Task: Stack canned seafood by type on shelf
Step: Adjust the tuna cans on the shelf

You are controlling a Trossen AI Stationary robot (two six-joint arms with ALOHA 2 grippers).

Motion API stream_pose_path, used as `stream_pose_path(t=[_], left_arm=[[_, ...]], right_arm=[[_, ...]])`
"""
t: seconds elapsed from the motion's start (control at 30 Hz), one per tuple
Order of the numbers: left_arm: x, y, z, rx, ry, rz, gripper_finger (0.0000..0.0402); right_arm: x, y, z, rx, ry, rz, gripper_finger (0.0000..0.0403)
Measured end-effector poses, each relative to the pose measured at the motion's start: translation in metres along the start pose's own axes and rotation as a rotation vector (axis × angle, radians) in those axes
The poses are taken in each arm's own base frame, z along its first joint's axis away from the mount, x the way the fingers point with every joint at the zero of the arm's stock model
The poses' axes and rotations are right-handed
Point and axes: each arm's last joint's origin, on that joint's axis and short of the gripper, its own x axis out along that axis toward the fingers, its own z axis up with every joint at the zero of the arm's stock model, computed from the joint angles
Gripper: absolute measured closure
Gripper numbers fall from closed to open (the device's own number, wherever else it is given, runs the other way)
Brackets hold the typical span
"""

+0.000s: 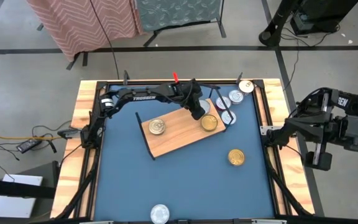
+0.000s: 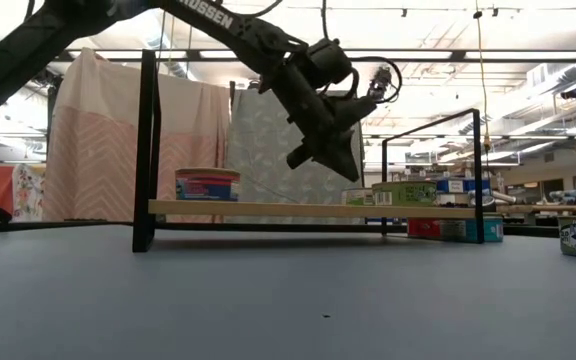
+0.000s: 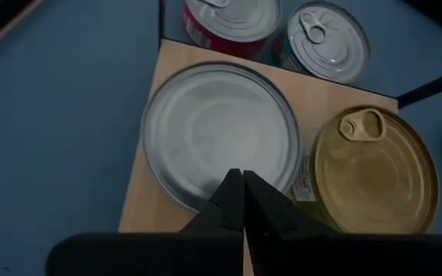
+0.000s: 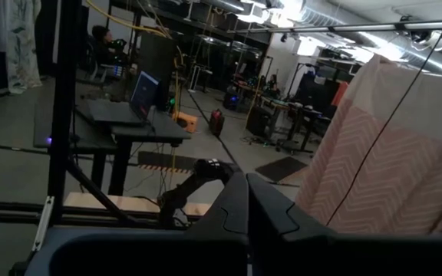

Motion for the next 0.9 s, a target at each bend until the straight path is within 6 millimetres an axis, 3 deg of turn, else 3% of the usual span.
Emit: stream_pose_path(t=[0.47,0.9], left_arm=[[0.01,0.002,-0.004,-0.023,0.006,0.011,0.0399],[0.005,0.002,-0.019,-0.01,0.167,0.043,0.0399]], right_arm=[[0.0,0.004,0.007,-0.014,-0.002,0.001,0.0398],[0.0,0.008,0.007,-0.04,-0.001,-0.001,0.0398]])
